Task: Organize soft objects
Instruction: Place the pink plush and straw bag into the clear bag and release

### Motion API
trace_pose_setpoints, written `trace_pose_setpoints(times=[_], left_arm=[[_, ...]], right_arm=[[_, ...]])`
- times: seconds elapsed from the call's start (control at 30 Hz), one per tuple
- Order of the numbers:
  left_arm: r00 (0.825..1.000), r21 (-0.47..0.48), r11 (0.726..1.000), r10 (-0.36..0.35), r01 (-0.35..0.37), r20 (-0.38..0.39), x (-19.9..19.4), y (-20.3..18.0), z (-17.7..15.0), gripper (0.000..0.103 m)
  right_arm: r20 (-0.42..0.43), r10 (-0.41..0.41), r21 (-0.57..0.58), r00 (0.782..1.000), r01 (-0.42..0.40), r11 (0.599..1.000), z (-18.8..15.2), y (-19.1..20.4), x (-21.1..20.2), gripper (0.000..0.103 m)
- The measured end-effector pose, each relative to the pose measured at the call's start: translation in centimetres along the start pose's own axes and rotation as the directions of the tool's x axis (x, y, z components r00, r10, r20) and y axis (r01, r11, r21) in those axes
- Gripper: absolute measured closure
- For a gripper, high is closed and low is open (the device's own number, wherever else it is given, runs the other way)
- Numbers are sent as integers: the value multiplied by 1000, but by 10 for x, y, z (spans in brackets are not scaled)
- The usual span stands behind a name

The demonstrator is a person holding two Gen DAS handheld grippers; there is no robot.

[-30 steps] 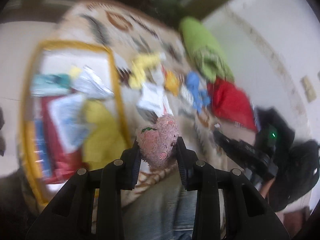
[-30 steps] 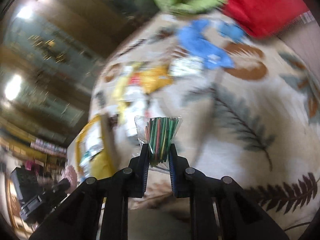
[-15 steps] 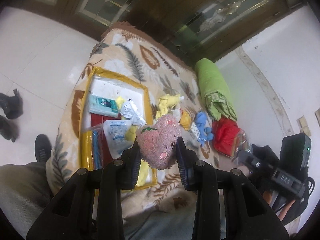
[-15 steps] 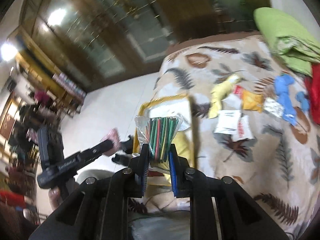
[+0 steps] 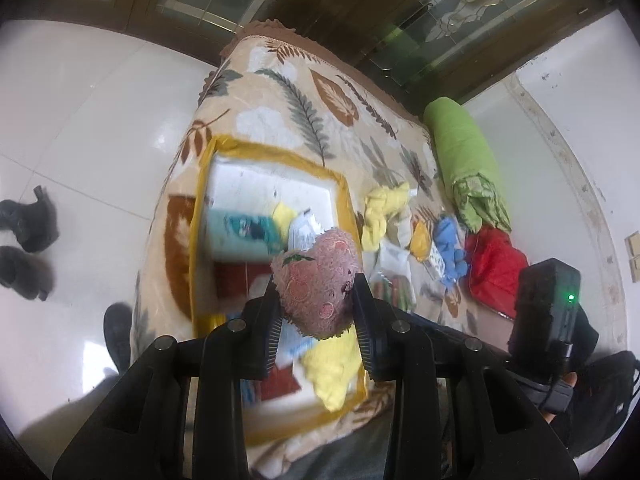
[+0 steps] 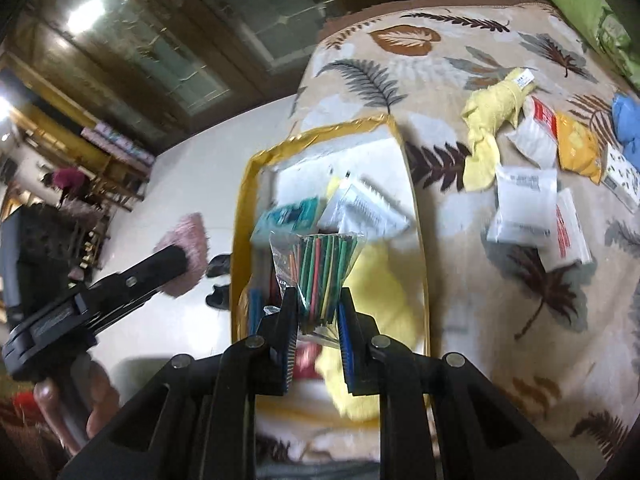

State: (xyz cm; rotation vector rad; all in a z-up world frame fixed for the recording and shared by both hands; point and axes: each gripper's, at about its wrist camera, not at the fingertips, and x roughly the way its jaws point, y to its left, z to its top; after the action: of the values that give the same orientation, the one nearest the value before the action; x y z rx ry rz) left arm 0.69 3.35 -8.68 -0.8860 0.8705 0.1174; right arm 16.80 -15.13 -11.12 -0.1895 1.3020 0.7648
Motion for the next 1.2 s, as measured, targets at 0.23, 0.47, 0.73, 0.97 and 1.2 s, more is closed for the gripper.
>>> trace_pose_setpoints(times=[0.23, 0.47, 0.73, 0.97, 1.2], left_arm=[[998, 39, 998, 59, -58, -22, 38, 0, 20, 71], [984, 25, 986, 167, -166, -65, 67, 25, 22, 71], [959, 30, 969, 248, -246, -137, 84, 27, 6, 65], [975, -21, 975, 219, -220, -45, 56, 21, 8, 45], [984, -12, 985, 170, -169, 52, 27, 13, -13, 37]], right_arm=[[37, 27, 10, 999, -27, 1000, -5, -18, 16, 86], [-39, -53, -51, 998, 51, 997, -10, -5, 43, 85], [-47, -46, -43, 998, 44, 998, -9, -15, 46, 85], [-8, 48, -12, 999, -48, 999, -6, -14, 29, 71], [91, 171, 84, 981, -179, 980, -12, -33, 2, 35]])
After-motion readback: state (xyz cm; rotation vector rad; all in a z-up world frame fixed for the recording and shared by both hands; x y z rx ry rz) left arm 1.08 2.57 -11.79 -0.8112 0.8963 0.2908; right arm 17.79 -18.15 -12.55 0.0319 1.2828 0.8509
